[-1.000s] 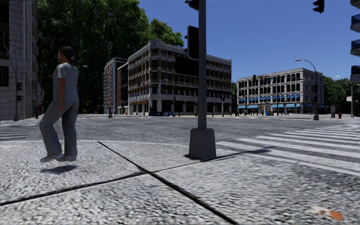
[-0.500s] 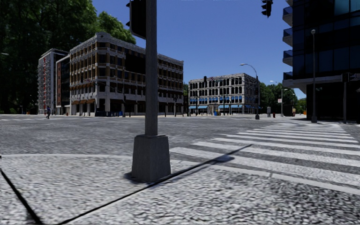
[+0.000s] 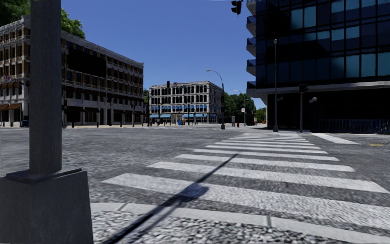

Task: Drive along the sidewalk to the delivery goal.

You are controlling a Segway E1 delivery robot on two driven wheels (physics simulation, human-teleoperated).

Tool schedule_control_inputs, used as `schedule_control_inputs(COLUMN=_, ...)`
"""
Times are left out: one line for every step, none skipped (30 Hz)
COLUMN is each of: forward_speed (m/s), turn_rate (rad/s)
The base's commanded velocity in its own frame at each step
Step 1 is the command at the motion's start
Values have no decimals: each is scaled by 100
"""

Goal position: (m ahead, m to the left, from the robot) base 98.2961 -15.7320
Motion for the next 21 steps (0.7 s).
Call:
schedule_control_inputs(forward_speed=194, turn_rate=-65)
schedule_control_inputs(forward_speed=194, turn_rate=-65)
schedule_control_inputs(forward_speed=194, turn_rate=-65)
schedule_control_inputs(forward_speed=194, turn_rate=-65)
schedule_control_inputs(forward_speed=194, turn_rate=-65)
schedule_control_inputs(forward_speed=194, turn_rate=-65)
schedule_control_inputs(forward_speed=194, turn_rate=-65)
schedule_control_inputs(forward_speed=194, turn_rate=-64)
schedule_control_inputs(forward_speed=194, turn_rate=-62)
schedule_control_inputs(forward_speed=194, turn_rate=-60)
schedule_control_inputs(forward_speed=194, turn_rate=-58)
schedule_control_inputs(forward_speed=194, turn_rate=-57)
schedule_control_inputs(forward_speed=172, turn_rate=-53)
schedule_control_inputs(forward_speed=172, turn_rate=-53)
schedule_control_inputs(forward_speed=145, turn_rate=-49)
schedule_control_inputs(forward_speed=139, turn_rate=-48)
schedule_control_inputs(forward_speed=137, turn_rate=-48)
schedule_control_inputs(forward_speed=137, turn_rate=-47)
schedule_control_inputs(forward_speed=136, turn_rate=-41)
schedule_control_inputs(forward_speed=135, turn_rate=-27)
schedule_control_inputs(forward_speed=133, turn_rate=-8)
